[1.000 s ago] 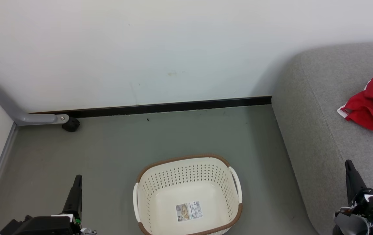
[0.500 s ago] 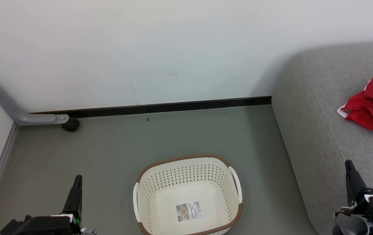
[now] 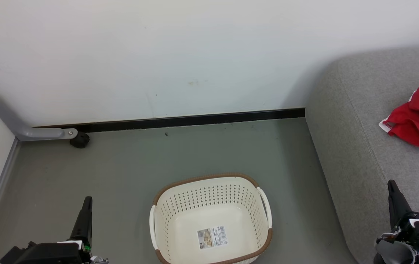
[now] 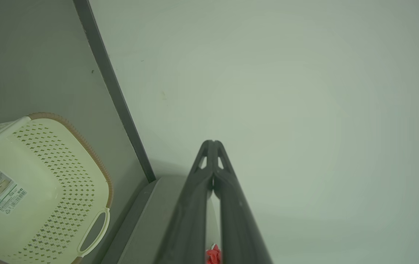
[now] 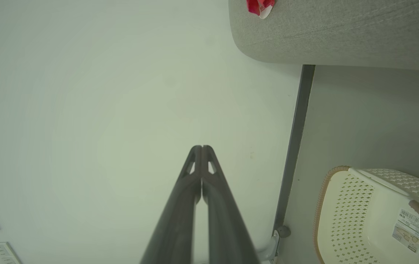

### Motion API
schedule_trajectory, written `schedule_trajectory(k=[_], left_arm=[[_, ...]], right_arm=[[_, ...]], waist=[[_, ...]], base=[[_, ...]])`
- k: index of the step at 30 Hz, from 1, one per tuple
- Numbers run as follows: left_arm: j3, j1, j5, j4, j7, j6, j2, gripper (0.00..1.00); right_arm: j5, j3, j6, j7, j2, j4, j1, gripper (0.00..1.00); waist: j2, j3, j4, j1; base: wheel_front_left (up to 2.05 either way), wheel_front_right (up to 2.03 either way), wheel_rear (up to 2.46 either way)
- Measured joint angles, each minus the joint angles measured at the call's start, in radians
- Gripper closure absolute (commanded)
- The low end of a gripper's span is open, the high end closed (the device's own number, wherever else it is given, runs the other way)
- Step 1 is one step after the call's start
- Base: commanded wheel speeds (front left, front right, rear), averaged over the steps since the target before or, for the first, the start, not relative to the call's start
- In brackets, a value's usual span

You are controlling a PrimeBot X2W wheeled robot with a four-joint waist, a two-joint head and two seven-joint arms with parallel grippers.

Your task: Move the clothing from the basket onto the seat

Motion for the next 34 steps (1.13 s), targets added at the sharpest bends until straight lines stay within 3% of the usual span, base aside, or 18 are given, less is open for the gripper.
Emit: schedule_trajectory(k=[34], left_arm=[[0.0,0.0,0.0,-0.001,0.0,0.0,0.0,1.0]], right_arm=[[0.0,0.0,0.0,0.0,0.0,0.0,0.0,1.0]], waist=[[0.0,0.0,0.0,0.0]], base=[[0.0,0.0,0.0]])
